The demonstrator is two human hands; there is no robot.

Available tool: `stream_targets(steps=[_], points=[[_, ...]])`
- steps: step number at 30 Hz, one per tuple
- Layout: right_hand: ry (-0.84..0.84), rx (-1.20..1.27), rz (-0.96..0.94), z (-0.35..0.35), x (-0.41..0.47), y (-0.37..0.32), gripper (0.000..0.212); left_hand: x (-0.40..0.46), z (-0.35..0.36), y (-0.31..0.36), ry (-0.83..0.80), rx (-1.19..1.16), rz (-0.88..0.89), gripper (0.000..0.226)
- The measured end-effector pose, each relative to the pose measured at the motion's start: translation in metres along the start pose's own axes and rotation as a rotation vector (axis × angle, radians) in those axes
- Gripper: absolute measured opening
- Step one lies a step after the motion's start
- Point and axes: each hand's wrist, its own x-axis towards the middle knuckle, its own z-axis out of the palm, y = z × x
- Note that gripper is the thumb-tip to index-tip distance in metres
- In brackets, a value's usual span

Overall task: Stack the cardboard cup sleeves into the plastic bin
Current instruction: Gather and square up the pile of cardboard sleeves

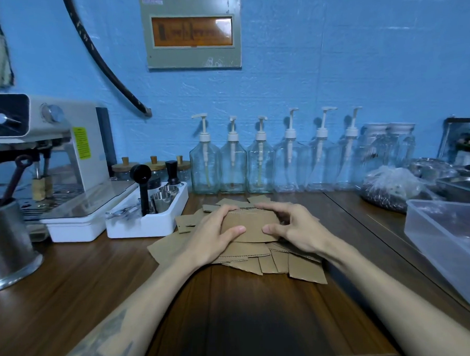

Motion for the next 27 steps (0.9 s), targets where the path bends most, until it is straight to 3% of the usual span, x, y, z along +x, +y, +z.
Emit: stream_targets(steps=[8, 12, 18, 22, 27], points=[[0.068, -0.028, -0.026, 0.005, -0.004, -0.004, 0.049, -0.004, -0.005, 0.003, -0.013, -0.018, 0.006, 0.044], [0.098, 0.045, -0.008, -0.001, -0.003, -0.001, 0.047, -0.003, -0.017, 0.002, 0.031, -0.085, -0.077, 0.051], [0.214, 0.072, 0.046, -0.026, -0.004, 0.019, 0.047, 0.017, -0.045, -0.012, 0.102, -0.016, -0.141, 0.036], [0.251, 0.063, 0.089, -0.032, -0.003, 0.029, 0.046, 0.042, -0.047, -0.023, 0.038, 0.137, -0.170, 0.038], [0.243, 0.126, 0.128, -0.030, -0.003, 0.032, 0.045, 0.054, -0.021, -0.042, -0.107, 0.232, -0.297, 0.058]])
